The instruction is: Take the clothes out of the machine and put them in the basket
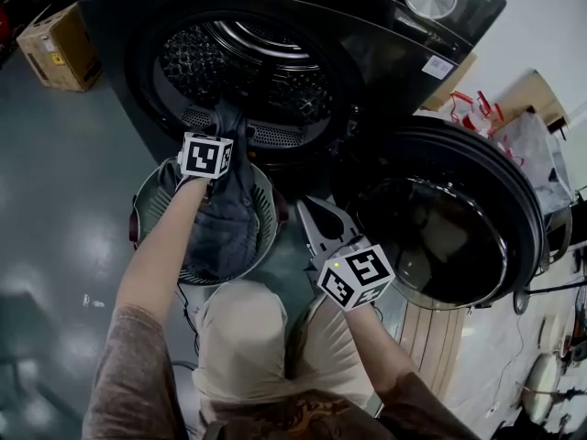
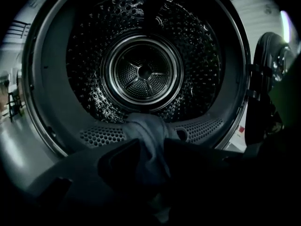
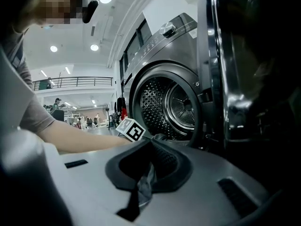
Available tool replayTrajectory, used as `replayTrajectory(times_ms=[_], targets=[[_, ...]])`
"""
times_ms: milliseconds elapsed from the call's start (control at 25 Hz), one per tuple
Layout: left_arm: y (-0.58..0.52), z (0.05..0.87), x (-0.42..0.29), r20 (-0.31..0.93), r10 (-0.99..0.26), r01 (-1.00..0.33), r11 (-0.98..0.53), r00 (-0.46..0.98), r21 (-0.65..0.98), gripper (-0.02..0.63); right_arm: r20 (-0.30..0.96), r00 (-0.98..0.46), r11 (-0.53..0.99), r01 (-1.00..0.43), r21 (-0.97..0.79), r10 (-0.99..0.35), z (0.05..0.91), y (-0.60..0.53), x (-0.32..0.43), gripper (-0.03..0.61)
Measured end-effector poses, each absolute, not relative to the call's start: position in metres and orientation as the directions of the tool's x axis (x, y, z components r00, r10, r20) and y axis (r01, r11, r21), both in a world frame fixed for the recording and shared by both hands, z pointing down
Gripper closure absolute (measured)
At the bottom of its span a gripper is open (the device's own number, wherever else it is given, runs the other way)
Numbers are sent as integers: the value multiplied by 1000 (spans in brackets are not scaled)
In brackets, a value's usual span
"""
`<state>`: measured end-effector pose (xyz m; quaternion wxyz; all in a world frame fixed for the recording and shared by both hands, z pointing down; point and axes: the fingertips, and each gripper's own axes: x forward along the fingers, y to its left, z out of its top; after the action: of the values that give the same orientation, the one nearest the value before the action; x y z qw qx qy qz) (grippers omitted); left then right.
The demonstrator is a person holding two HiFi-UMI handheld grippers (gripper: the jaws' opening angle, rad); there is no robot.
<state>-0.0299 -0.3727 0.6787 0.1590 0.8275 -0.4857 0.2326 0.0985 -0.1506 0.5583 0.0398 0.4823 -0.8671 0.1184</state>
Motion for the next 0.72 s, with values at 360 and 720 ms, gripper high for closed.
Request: replayTrajectory(times_ms=[360,720], targets=[[-340,655,-34,499,-726,-863,-494,474,101,572,177,-548,522,-835,-175,-818,559,-149,95,581],[-247,593,-57,432,-721,-824,-557,542,105,572,148,-606,579,-794,-186,-782,556,-150,77,581]])
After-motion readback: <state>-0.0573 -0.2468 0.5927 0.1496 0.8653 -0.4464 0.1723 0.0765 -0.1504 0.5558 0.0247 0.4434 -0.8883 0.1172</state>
